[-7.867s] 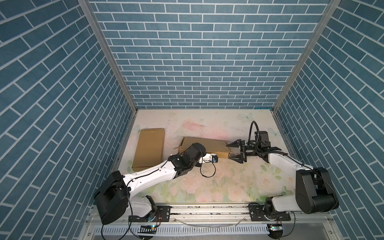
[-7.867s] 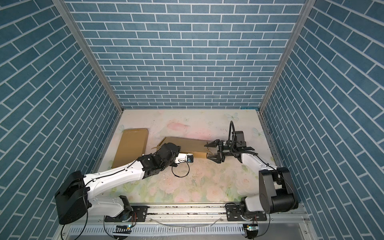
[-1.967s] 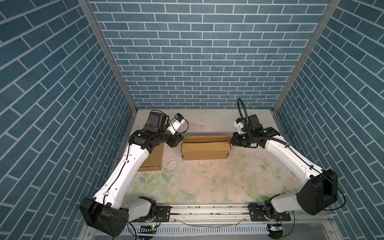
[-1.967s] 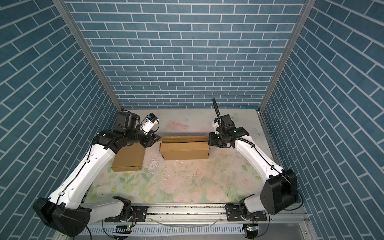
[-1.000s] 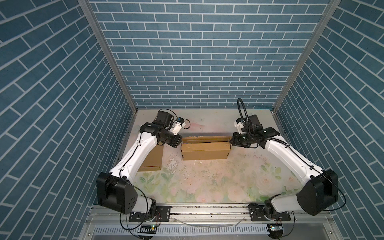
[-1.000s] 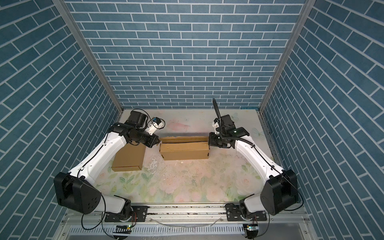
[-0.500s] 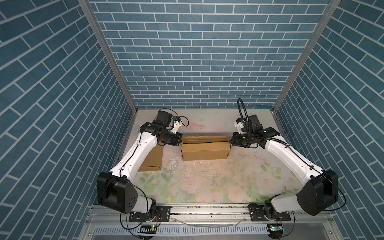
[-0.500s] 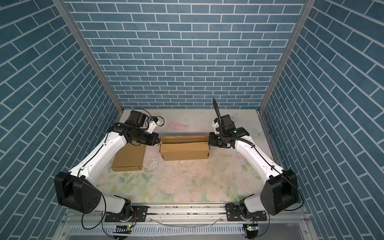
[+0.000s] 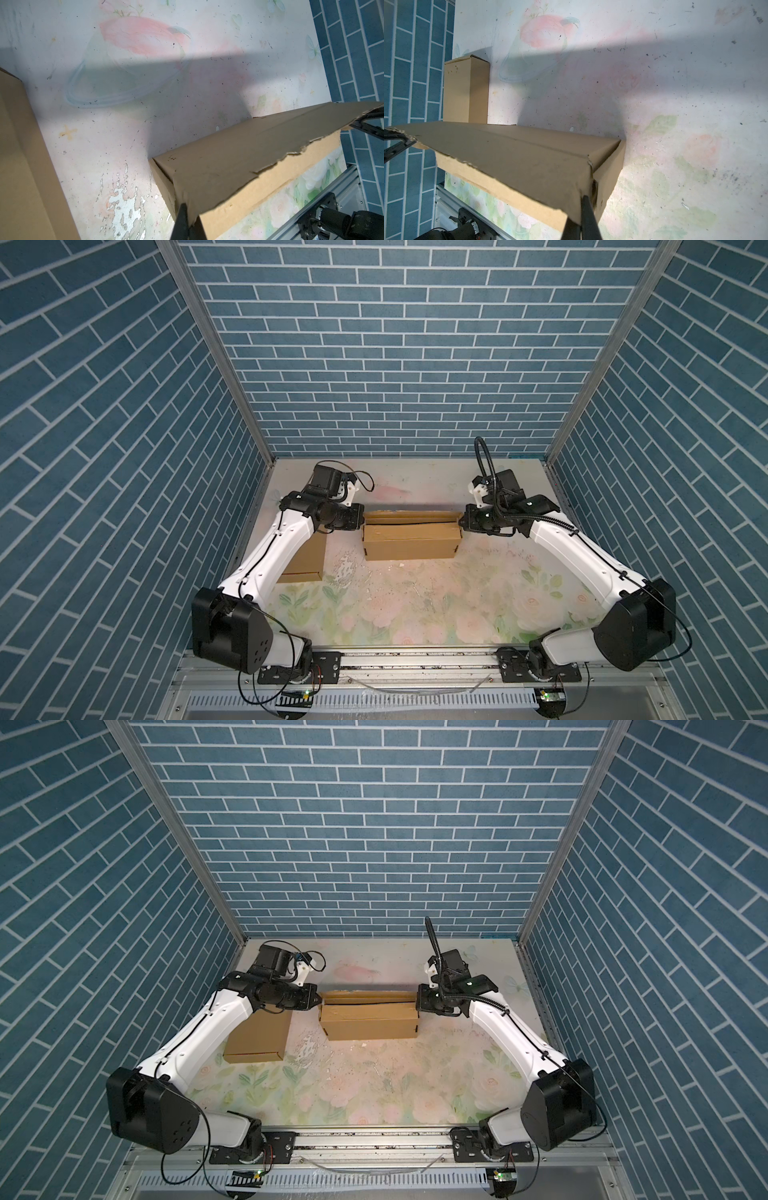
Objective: Fold the paper box
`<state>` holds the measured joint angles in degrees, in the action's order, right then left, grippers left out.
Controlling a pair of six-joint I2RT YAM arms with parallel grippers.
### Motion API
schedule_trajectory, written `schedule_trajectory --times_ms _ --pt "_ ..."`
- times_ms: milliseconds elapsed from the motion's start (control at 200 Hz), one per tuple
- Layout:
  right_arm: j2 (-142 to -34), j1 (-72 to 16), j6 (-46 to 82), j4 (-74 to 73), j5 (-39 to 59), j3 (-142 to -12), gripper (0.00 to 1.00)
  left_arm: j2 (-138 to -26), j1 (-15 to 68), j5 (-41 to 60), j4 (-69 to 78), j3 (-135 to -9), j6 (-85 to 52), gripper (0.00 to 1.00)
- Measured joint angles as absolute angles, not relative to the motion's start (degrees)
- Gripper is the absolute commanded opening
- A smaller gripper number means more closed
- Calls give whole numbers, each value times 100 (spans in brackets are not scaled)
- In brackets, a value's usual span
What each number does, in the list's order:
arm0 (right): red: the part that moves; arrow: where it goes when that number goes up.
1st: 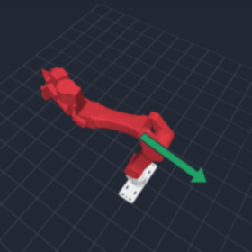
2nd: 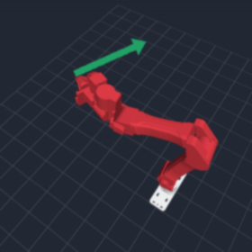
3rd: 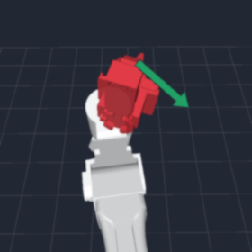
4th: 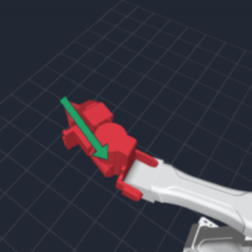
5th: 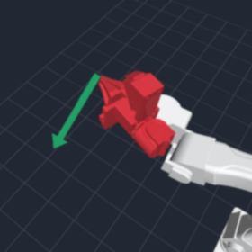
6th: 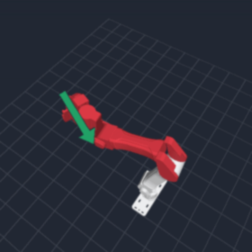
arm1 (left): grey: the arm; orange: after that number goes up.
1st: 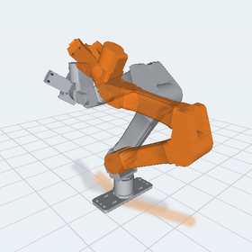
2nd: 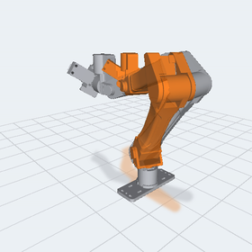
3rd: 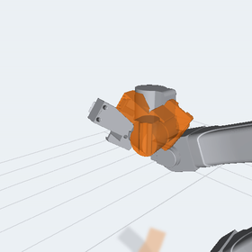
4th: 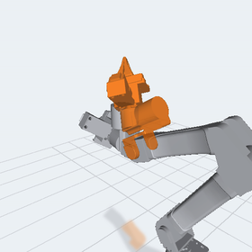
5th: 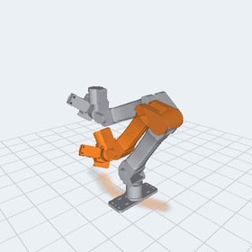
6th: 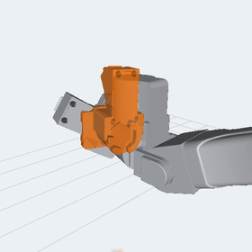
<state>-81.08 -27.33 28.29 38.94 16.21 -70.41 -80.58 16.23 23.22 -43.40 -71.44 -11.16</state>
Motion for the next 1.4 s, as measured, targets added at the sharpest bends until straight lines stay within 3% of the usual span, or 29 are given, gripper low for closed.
schedule_trajectory --times_ms 1400 --pt "-8138 -2738 2829 3839 1570 -7037 0 -7520 1623 2353 -3089 -6128 -1809 0"
